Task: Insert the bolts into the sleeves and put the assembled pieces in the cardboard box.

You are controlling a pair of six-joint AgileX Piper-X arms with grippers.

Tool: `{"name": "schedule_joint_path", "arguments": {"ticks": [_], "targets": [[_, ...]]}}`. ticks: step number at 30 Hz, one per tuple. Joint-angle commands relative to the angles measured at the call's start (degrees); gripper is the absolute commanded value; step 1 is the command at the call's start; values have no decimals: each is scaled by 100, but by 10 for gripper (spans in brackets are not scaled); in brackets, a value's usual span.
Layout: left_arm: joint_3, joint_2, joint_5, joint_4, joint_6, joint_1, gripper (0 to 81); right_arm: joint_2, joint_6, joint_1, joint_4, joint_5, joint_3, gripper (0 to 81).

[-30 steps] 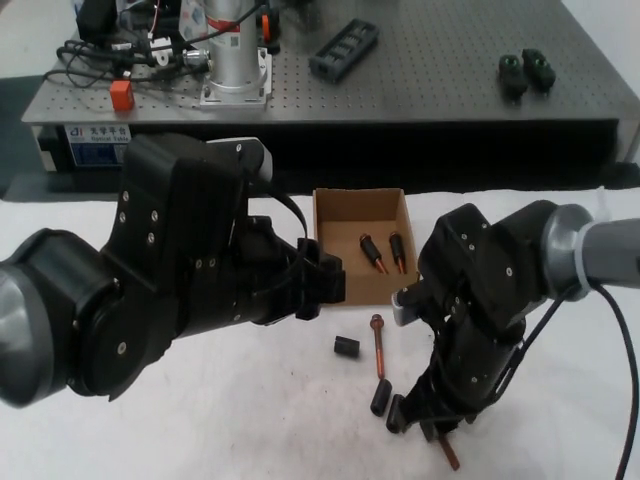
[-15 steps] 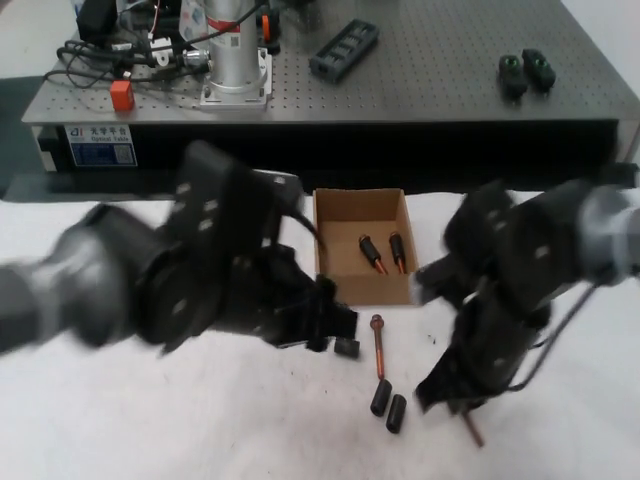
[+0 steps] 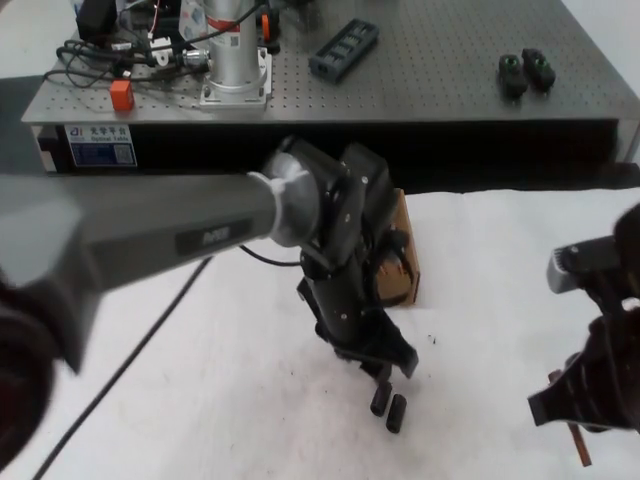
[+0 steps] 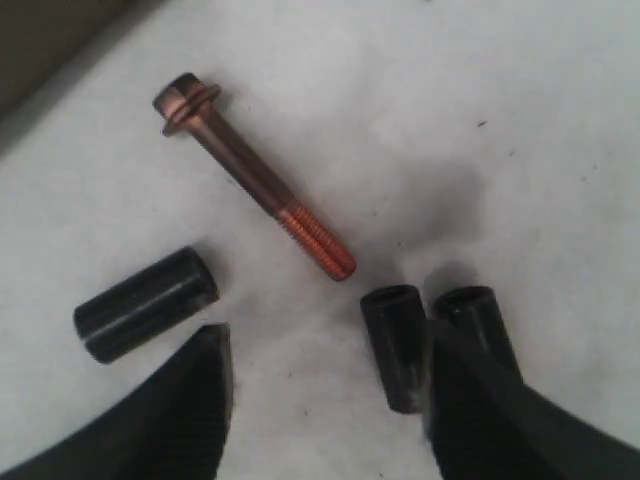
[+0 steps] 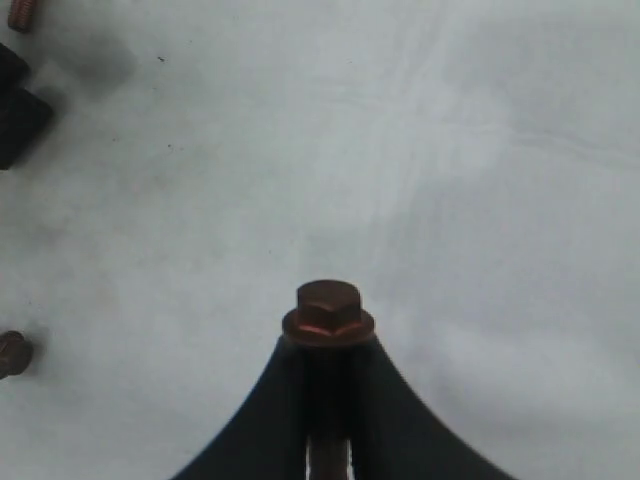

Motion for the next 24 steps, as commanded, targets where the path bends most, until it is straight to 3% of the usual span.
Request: {"name": "schedule_joint_path", "arguments": {"ticks": [1,7,13,24], "targets": [[-231,222,-75,306,160,-58,407,-401,35,-77,2,-71,160,38],[-230,359,-53,252,160,-153,403,-419,53,-79,2,-71,158,38],[-230,390,42,254,160,-225,326,-419,53,-79,2,-71,158,38],[-230,390,125,335,160,-226,323,-419,53,-79,2,-71,158,38]]}}
